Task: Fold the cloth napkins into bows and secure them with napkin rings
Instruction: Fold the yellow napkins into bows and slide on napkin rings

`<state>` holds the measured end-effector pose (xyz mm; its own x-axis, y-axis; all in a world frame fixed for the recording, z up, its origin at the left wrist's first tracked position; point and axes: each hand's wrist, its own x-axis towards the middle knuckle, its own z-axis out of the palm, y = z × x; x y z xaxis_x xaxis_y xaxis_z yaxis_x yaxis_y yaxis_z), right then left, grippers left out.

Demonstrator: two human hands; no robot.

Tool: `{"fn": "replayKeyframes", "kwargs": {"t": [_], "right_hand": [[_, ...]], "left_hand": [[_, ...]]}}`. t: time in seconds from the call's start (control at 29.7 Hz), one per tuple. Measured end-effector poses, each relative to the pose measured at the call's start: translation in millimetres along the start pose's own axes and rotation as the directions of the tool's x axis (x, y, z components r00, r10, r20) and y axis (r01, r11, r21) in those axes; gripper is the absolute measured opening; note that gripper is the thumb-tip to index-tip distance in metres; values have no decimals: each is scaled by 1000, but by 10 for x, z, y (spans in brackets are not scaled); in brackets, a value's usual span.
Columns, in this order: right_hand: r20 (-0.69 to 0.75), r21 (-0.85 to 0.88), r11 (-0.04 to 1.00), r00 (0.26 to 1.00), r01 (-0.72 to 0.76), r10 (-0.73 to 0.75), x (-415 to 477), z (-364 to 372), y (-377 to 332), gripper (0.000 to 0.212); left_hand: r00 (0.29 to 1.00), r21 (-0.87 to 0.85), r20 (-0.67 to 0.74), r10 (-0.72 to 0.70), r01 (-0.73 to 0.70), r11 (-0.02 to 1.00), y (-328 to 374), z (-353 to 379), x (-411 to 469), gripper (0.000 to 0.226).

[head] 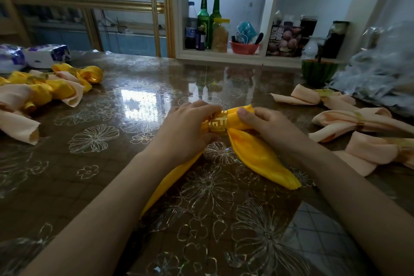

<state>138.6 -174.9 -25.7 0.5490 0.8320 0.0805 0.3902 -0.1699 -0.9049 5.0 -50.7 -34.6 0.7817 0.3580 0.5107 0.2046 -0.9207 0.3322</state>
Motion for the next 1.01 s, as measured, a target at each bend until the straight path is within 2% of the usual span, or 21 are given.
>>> {"fn": "replayKeyframes", "kwargs": {"t": [0.07, 0.13, 0.2, 0.24, 0.27, 0.3, 0.37, 0.47, 0.57, 0.61, 0.67, 0.78, 0.81, 0.88, 0.94, 1.01], "right_hand": [[-23, 50, 997, 998, -54, 56, -8, 11, 10, 20], [-45, 145, 985, 994, -88, 95, -11, 10, 2, 13], [-50, 344, 932, 989, -115, 141, 3, -29, -15, 13], [-39, 464, 878, 987, -122, 158, 11, -54, -29, 16], [-23, 566, 815, 985, -128, 171, 18, -76, -40, 20], [-6, 638, 758, 984, -134, 179, 23, -93, -46, 21], [18, 701, 698, 982, -148, 191, 27, -98, -45, 21], [4, 721, 676, 976, -153, 217, 41, -45, -32, 24], [-38, 800, 586, 962, -133, 270, 55, -15, -41, 18], [-35, 818, 560, 962, -127, 269, 57, -8, -44, 15], [-6, 799, 586, 972, -136, 233, 41, 25, -39, 13], [45, 762, 628, 980, -159, 194, 25, 128, -32, 20], [49, 775, 612, 981, -157, 189, 22, 155, -34, 22], [49, 801, 581, 983, -146, 179, 13, 196, -44, 23], [54, 770, 624, 988, -135, 148, 1, 231, -30, 25], [54, 731, 674, 994, -104, 94, -15, 261, -17, 33]], "left_hand": [[999, 42, -3, 38, -38, 998, -1, 46, 3, 57], [999, 36, -35, 15, -14, 999, -1, 51, 1, 63], [988, -68, -113, -104, 96, 993, 19, 30, 21, 76], [968, -179, -151, -200, 172, 969, 36, 6, 22, 81], [936, -328, -159, -313, 249, 911, 56, -19, 21, 82], [895, -489, -123, -428, 321, 811, 75, -44, 18, 79], [826, -717, 66, -559, 429, 549, 115, -72, 3, 62], [785, -794, 294, -545, 518, 319, 116, -81, 14, 45], [781, -833, 440, -443, 539, 124, 106, -84, 34, 40], [781, -834, 470, -411, 546, 83, 113, -77, 39, 43], [768, -841, 495, -406, 542, 1, 130, -50, 39, 48], [708, -849, 525, -473, 473, -234, 159, -27, 37, 29], [696, -850, 525, -490, 456, -263, 171, -25, 34, 27], [712, -860, 505, -488, 458, -223, 175, 2, 30, 30], [733, -866, 486, -476, 476, -151, 177, 23, 21, 40], [725, -856, 493, -481, 501, -123, 179, 25, 13, 48]]}}
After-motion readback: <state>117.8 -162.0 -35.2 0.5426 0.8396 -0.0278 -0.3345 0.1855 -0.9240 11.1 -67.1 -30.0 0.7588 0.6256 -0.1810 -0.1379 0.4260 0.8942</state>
